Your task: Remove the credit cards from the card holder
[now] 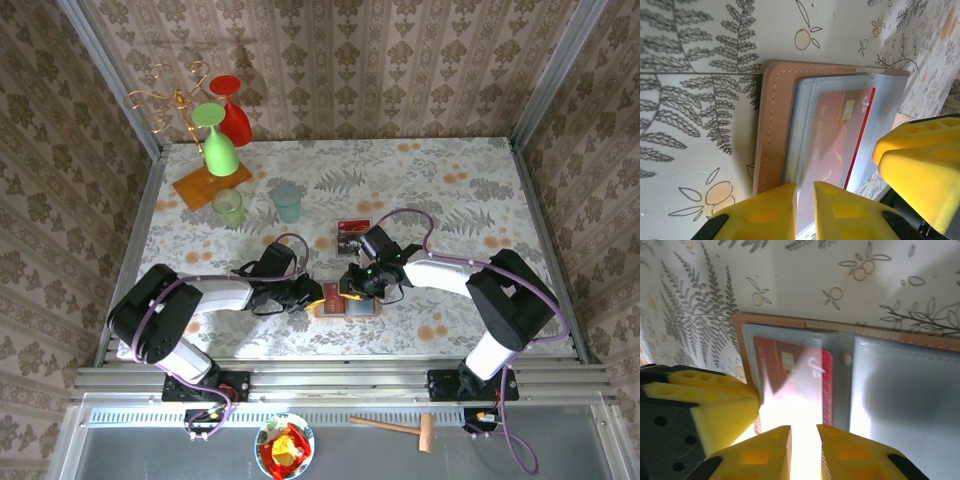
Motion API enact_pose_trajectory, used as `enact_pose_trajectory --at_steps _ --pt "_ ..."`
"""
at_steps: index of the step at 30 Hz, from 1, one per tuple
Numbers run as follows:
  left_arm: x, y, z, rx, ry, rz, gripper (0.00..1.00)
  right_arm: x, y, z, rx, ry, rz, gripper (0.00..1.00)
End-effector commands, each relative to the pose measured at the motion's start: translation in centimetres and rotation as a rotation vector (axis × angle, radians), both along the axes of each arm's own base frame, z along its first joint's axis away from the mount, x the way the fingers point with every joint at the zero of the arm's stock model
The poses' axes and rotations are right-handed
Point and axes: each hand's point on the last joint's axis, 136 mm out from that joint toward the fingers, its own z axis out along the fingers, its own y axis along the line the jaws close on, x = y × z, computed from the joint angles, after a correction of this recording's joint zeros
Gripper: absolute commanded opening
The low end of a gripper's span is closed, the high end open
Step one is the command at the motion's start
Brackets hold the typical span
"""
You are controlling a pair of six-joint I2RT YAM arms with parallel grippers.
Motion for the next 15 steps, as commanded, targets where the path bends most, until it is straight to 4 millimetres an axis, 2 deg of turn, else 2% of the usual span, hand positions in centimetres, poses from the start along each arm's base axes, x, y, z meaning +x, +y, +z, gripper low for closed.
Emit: enact_pose_trajectory --at_steps 1,15 --pt "-0.2 0.5 -0.7 0.016 0.004 0.0 0.17 -0.5 0.6 0.3 0.036 0.008 0.013 0.22" --pt "-0.5 0.7 -0.9 0.02 0.009 -0.001 0.18 -1.4 0.3 -1.8 -0.018 0.059 0.023 0.24"
